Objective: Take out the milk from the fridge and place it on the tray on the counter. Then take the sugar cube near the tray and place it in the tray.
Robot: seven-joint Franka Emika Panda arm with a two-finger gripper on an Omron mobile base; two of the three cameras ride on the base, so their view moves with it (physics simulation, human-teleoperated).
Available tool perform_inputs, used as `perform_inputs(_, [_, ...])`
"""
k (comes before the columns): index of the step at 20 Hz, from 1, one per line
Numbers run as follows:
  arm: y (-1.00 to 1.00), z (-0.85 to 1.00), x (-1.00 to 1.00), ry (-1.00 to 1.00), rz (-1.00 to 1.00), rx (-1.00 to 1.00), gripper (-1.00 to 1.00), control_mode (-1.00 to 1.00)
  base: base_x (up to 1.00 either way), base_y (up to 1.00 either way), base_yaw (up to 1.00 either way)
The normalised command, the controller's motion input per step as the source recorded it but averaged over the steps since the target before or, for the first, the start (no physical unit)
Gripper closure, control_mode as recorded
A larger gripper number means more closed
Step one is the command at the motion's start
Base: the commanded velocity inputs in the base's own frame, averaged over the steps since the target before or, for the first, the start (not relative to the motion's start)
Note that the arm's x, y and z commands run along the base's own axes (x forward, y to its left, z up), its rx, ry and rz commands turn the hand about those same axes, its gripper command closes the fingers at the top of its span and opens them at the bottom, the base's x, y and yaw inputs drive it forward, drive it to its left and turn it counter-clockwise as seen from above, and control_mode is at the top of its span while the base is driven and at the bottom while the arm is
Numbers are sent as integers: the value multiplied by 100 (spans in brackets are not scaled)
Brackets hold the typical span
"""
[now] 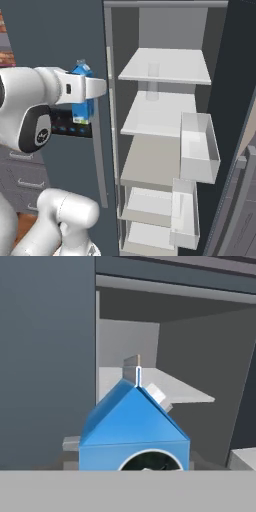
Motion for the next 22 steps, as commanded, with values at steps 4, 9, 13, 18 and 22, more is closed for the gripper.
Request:
perform_inputs(4, [19, -31, -33, 7, 0, 4, 100, -100, 0, 0, 0])
perform_inputs(9, [14, -8, -15, 0, 0, 0, 100, 100, -60, 57, 1])
perform_inputs(13, [0, 0, 0, 0, 0, 0, 100, 100, -100, 100, 1])
perform_inputs(18, [0, 0, 0, 0, 0, 0, 100, 100, -89, 100, 3])
perform_inputs(22, [0, 0, 0, 0, 0, 0, 100, 100, -21, 86, 34])
